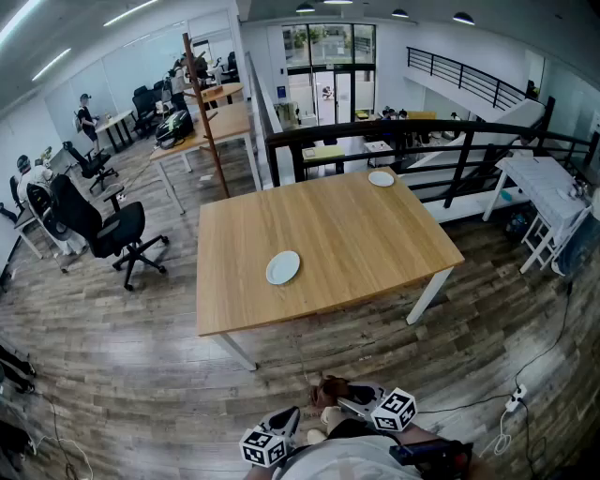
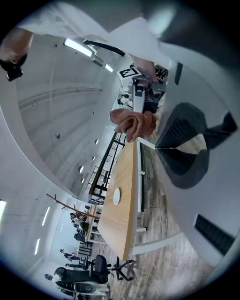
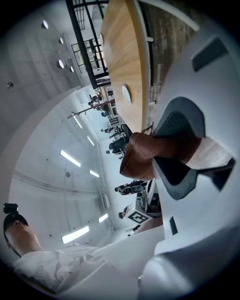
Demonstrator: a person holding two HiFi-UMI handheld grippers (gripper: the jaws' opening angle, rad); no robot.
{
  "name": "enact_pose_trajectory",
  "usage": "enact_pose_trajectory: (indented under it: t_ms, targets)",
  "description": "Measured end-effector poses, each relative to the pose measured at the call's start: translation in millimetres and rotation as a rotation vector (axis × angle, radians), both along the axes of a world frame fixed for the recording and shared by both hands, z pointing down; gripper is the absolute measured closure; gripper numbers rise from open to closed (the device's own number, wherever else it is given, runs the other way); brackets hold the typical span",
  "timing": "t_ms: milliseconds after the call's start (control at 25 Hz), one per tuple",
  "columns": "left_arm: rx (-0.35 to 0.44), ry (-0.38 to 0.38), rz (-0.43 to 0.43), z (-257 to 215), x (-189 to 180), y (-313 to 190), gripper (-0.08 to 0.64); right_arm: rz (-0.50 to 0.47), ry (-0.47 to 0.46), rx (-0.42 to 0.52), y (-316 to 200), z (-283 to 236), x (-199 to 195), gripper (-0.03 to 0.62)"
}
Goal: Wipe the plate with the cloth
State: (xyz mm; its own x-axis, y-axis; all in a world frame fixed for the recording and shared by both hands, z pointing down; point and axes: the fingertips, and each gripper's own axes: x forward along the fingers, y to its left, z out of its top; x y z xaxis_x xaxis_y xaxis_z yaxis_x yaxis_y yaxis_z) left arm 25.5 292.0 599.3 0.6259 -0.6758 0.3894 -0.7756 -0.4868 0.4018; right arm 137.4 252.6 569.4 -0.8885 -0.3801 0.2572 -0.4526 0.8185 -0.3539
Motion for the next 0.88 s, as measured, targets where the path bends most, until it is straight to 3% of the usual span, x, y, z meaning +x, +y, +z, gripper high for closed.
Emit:
enact_pose_trajectory:
  t_ms: [520, 880]
  targets:
    - [0.014, -0.007, 0.048, -9, 36, 7, 0.546, 0.068, 0.016, -0.003, 12, 2, 37, 0.465]
    - [0.011, -0.02, 0.044, -10, 34, 10, 0.547, 0.071, 0.015, -0.008, 14, 4, 37, 0.465]
